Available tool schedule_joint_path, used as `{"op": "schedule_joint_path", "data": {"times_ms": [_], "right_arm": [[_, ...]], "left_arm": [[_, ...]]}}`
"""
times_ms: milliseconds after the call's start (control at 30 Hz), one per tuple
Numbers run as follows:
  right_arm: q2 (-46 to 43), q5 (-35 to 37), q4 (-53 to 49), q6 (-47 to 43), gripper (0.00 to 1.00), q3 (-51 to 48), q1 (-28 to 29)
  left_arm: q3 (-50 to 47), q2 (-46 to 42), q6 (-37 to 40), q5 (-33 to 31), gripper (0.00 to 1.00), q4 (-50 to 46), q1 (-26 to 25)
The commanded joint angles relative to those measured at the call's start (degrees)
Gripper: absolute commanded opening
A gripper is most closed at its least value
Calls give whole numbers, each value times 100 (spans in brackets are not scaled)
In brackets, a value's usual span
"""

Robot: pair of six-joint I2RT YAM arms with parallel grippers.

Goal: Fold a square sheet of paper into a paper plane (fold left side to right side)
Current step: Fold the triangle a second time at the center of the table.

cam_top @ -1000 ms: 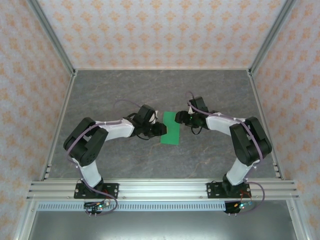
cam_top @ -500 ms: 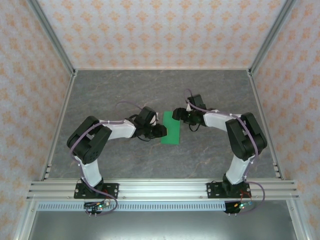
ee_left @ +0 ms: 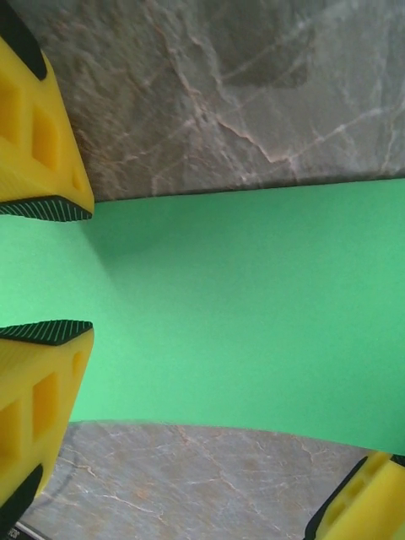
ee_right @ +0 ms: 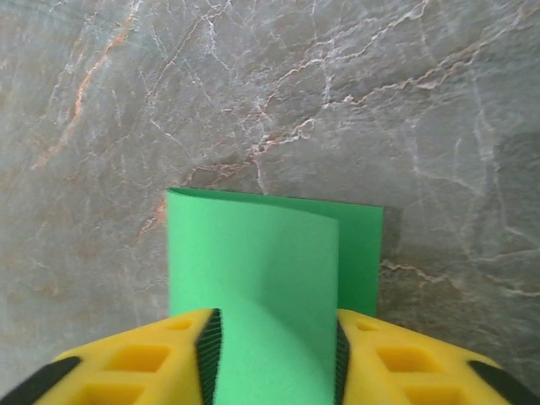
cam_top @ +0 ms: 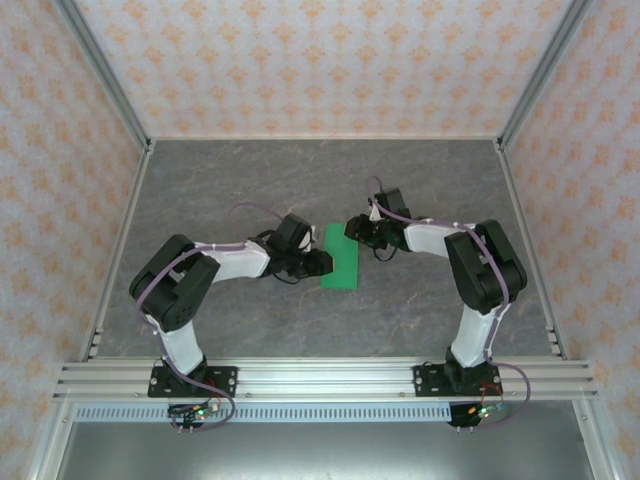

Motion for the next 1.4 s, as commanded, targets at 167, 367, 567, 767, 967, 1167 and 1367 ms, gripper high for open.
{"op": "schedule_joint_path", "data": {"times_ms": [167, 367, 567, 767, 967, 1167, 1367], "right_arm": [[-231, -180, 96, -8, 12, -24, 16], [-331, -144, -578, 49, 7, 244, 17], [-298, -196, -873, 145, 7, 372, 22], [-275, -223, -959, 156, 7, 420, 16], [-254, -214, -990, 164, 7, 434, 15], [-229, -231, -985, 177, 7, 444, 17], [-224, -249, -993, 165, 7, 457, 21]], "left_arm": [[-255, -1419, 1172, -904, 52, -694, -245], [-68, -2047, 2364, -2337, 61, -1620, -1416], [508, -1517, 2698, -3543, 65, -2206, -2358], [1049, -847, 2716, -4104, 66, -2298, -2680], [1380, -401, 2773, -4220, 68, -2286, -2765], [1782, 144, 2929, -4718, 68, -2492, -2971], [1963, 424, 3112, -5317, 63, -2668, -3012]]}}
